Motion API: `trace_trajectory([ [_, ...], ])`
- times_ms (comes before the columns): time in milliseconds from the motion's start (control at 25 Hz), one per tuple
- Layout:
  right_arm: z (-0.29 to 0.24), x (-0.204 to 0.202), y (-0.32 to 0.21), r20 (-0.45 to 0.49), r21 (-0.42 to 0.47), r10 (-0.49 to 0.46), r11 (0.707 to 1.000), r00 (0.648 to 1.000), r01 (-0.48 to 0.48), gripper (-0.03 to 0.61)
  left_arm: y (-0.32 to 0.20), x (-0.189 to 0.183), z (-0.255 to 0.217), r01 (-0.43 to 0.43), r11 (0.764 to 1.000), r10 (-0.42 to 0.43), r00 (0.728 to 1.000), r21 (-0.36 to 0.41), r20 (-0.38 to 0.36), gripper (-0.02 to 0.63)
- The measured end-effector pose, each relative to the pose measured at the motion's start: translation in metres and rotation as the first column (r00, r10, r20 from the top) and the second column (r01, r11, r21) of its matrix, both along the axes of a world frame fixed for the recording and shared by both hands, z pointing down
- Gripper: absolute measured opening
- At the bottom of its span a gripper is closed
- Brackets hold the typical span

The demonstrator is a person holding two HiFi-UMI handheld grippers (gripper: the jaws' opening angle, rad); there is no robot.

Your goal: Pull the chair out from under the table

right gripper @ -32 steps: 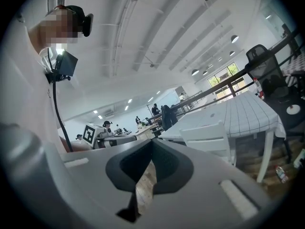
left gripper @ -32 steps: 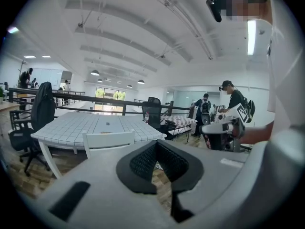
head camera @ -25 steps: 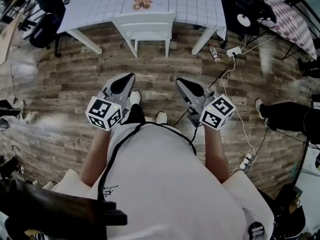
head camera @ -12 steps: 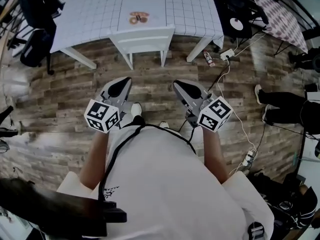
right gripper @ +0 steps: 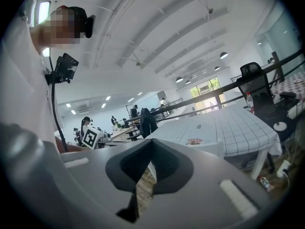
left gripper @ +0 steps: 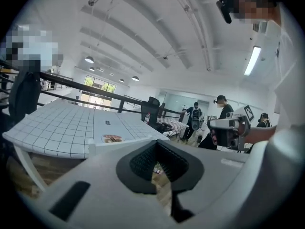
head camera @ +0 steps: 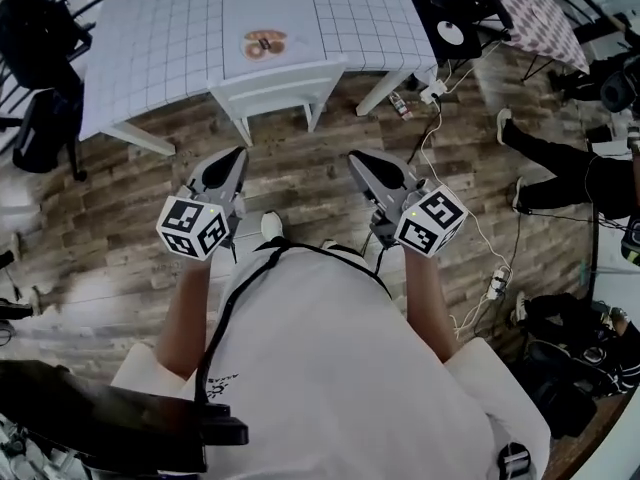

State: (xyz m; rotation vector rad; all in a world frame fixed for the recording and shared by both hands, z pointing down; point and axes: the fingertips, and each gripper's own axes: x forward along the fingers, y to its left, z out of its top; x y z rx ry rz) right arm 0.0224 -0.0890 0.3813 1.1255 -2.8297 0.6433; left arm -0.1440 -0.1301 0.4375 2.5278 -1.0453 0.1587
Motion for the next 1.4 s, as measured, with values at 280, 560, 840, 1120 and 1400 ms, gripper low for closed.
trace_trajectory([
  [280,-0.001,-0.032,-0.029,-0.034,-0.038,0.046,0.998,0.998,-0.047,0.006,-0.032,-0.028,0.011,-0.096,0.995,0.096,0.995,0.004,0.026,0.008],
  [560,0.000,-0.043,-0.039,-0.043,-0.029,0.036,0.999,0.998,-0.037,0.006,-0.053,-0.048,0.012,-0.089,0.995,0.085,0.992,0.048,0.092,0.008],
  [840,0.008,-0.037,-0.063,-0.067,-0.022,0.006,1.000,0.998,-0.007,0.006,-0.076,-0.045,0.007,-0.078,0.994,0.067,0.988,0.076,0.139,0.008],
  [1120,0.017,-0.021,-0.115,-0.084,-0.018,-0.096,0.995,0.992,0.094,0.006,-0.101,-0.018,0.012,-0.061,0.996,0.046,0.979,0.070,0.199,0.008],
  [1400,0.038,0.011,-0.175,-0.192,-0.007,-0.168,0.985,0.967,0.170,0.006,-0.135,0.012,0.018,-0.027,0.998,0.010,0.968,0.062,0.251,0.008],
])
